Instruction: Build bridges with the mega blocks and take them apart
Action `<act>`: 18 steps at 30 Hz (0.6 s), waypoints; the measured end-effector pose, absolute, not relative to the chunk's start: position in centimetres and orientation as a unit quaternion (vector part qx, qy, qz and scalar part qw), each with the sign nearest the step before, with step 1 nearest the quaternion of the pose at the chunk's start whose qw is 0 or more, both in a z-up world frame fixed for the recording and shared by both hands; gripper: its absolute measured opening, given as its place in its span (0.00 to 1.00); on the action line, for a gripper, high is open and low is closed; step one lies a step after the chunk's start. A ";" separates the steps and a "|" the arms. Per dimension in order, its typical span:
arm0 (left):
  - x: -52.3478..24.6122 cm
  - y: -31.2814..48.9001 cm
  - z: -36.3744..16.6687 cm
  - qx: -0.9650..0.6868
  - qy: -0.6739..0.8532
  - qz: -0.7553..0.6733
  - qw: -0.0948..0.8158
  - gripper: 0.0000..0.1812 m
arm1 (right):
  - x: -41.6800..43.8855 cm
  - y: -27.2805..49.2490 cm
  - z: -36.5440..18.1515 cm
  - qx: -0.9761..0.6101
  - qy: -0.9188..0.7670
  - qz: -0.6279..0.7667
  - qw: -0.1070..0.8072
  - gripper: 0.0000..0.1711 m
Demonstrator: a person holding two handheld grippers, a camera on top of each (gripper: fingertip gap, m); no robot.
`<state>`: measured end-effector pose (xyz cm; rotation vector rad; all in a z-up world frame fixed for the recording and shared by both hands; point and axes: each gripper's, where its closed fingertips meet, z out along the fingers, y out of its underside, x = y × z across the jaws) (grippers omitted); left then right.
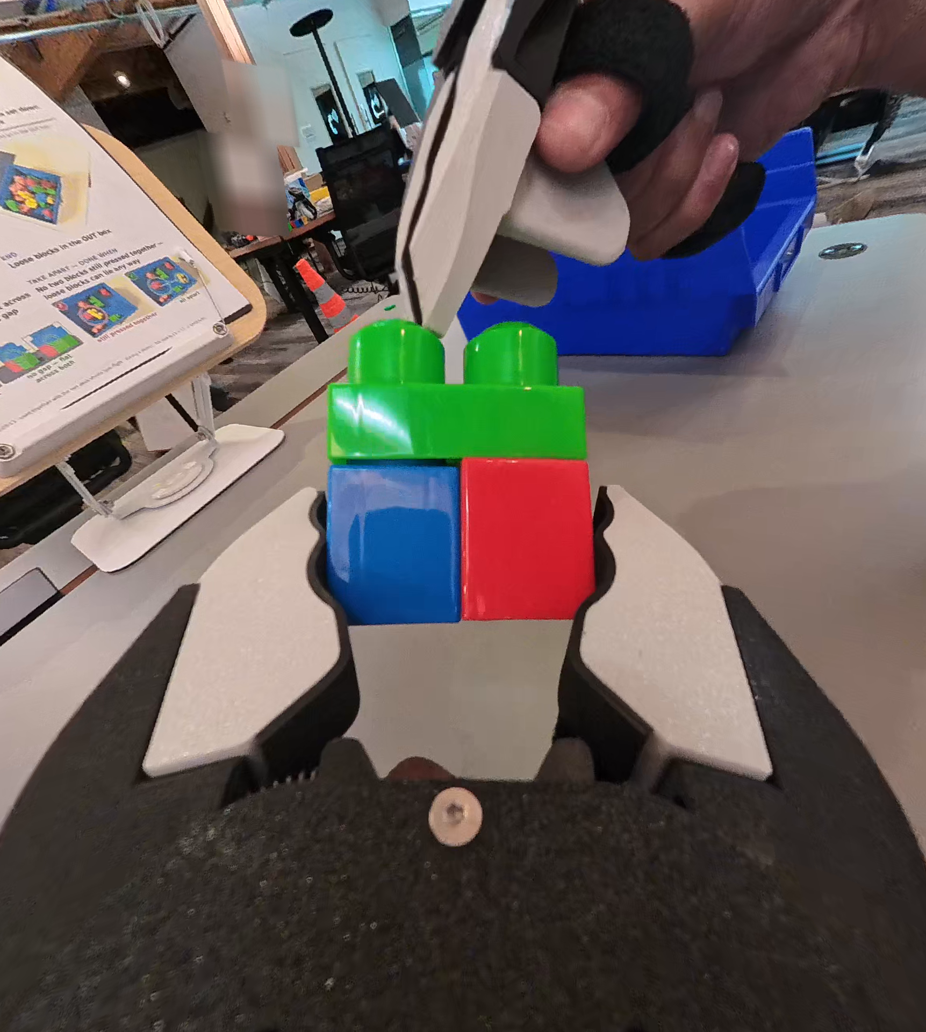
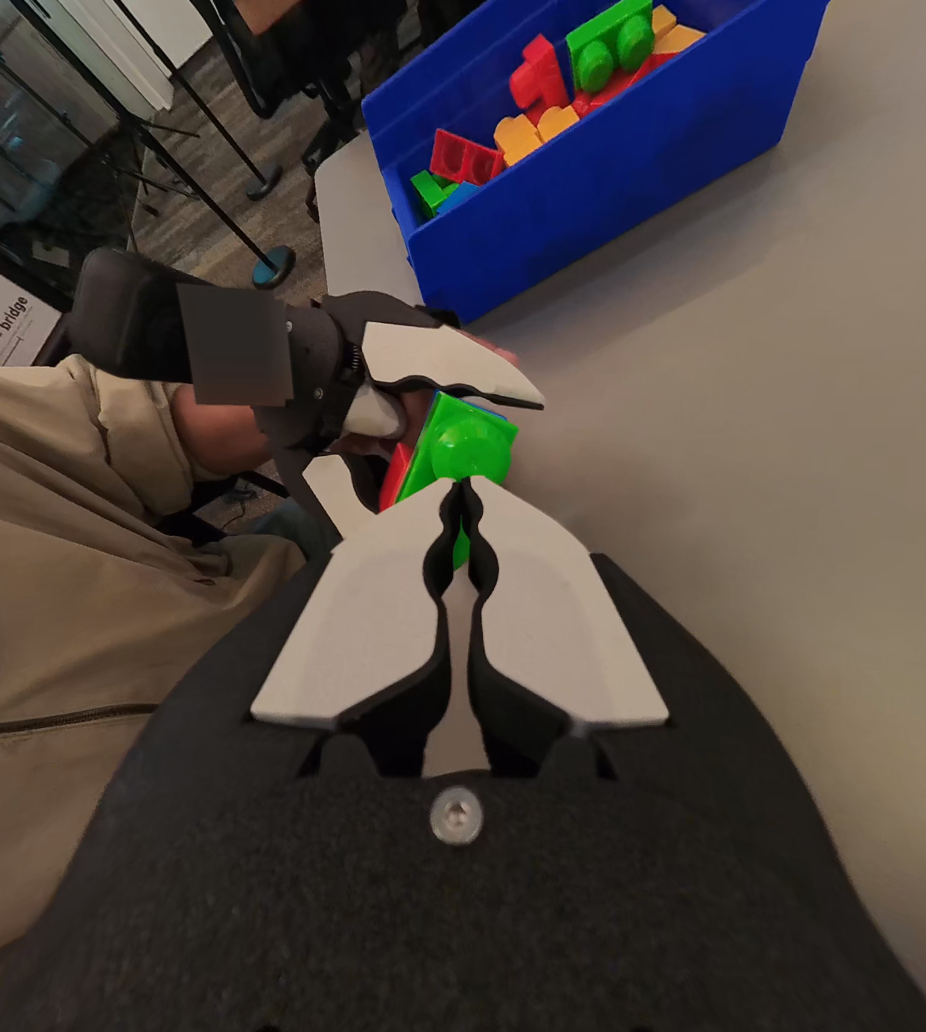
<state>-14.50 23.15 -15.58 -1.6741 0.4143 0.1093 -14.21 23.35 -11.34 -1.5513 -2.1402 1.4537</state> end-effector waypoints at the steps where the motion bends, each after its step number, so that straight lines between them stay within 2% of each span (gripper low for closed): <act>1: -14.5 23.2 -15.6 -0.737 0.182 0.048 0.650 0.49 | -14.2 23.4 -11.4 -0.514 -0.706 0.484 0.061 0.00; 14: -14.6 23.6 -15.6 -0.735 0.171 0.043 0.655 0.49 | -14.6 23.8 -11.6 -0.515 -0.704 0.484 0.070 0.00; 18: -15.0 23.4 -16.1 -0.735 0.198 0.089 0.642 0.49 | -14.4 23.6 -12.1 -0.518 -0.694 0.498 0.051 0.00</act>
